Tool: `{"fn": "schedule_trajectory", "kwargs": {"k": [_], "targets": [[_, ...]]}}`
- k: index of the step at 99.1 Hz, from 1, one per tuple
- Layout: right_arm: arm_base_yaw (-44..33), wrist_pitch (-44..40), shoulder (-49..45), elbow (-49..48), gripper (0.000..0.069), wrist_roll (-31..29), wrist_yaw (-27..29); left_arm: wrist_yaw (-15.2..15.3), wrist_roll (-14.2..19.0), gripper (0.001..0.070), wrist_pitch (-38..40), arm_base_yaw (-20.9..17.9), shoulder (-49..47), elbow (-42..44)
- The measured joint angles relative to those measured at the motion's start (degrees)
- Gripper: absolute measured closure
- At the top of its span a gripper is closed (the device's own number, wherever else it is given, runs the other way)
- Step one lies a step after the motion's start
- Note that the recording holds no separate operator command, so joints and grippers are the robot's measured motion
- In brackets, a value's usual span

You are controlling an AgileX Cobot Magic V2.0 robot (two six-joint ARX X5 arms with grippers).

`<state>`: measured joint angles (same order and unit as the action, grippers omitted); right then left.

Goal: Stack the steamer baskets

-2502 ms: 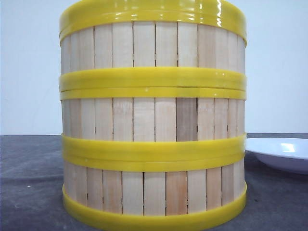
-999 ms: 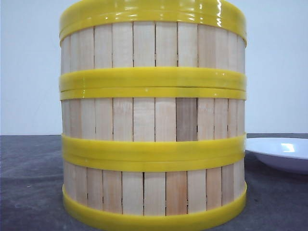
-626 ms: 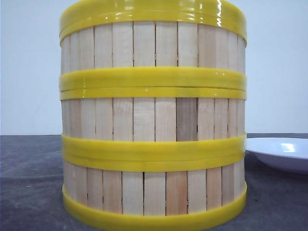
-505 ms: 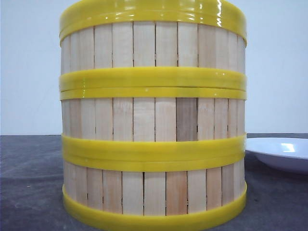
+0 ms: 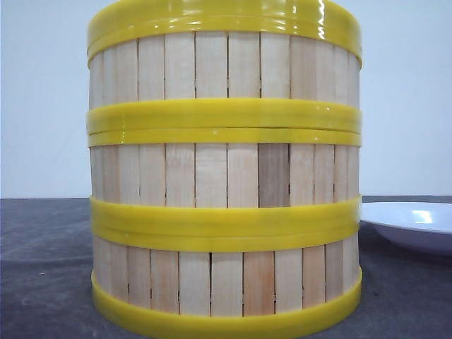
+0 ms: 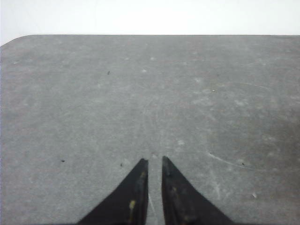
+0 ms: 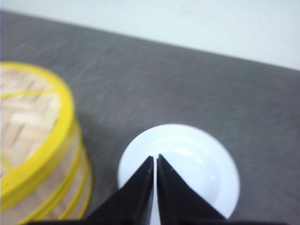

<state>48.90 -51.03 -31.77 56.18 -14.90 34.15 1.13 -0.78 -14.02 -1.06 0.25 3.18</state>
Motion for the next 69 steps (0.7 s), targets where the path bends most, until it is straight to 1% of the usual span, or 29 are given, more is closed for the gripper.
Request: {"fn": "schedule_trajectory", "kwargs": {"k": [11,18,29,45,60,69], "targets": [[-5.7,2.0,0.0,0.0,0.0687,2.5,-0.2,0.0,0.0,0.0684,0.0,0.0,0.0,0.0],[-10.3,4.2,0.3,-0.3,0.0687,4.3,-2.0,0.0,0.0,0.0684,0.0,0.0,0.0,0.0],[-18.6,9.3,2.1,-3.6,0.0687,7.9,-8.2,0.0,0.0,0.0684,0.0,0.0,0.0,0.0],[-30.1,20.1,6.8,-12.9,0.0687,11.6,-18.4,0.0,0.0,0.0684,0.0,0.0,0.0,0.0],[-40.7,28.1,12.5,-23.7,0.0687,11.9,-26.8,0.0,0.0,0.0684,0.0,0.0,0.0,0.0],[-45.4,30.3,15.7,-29.3,0.0687,11.6,-29.7,0.0,0.0,0.0684,0.0,0.0,0.0,0.0]]}}
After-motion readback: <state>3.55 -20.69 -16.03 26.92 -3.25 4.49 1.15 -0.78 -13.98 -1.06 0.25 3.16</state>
